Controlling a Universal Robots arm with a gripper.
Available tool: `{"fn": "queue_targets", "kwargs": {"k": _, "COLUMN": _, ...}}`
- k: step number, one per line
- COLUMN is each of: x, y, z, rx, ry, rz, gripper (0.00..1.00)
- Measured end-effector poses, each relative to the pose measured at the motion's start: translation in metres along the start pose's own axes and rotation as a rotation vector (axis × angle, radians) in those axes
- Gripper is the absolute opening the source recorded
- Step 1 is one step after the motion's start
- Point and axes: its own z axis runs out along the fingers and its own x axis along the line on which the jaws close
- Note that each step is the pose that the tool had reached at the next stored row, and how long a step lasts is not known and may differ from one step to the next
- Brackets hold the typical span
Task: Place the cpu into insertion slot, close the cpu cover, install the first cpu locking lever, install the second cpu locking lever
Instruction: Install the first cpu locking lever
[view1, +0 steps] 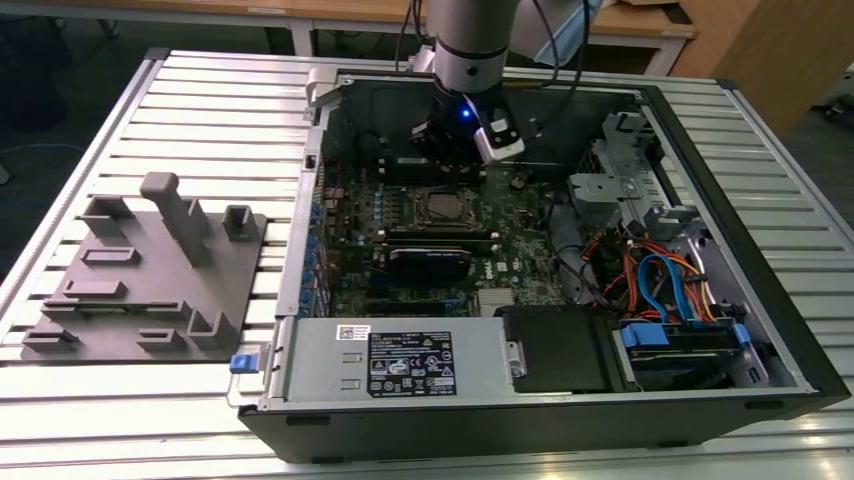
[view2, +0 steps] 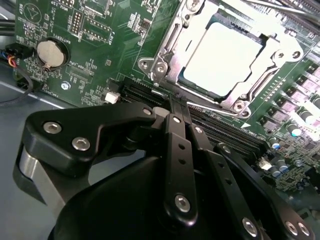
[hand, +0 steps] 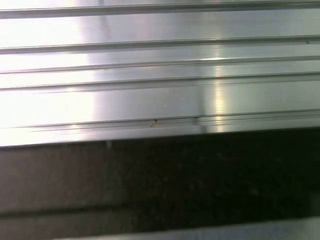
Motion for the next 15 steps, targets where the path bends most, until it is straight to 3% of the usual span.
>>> {"fn": "queue_targets", "kwargs": {"k": 15, "x": -0.0010, "y": -0.0016, "z": 0.0013, "rx": 0.0067, "ry": 0.0007, "rz": 0.000, "gripper": 0.11}}
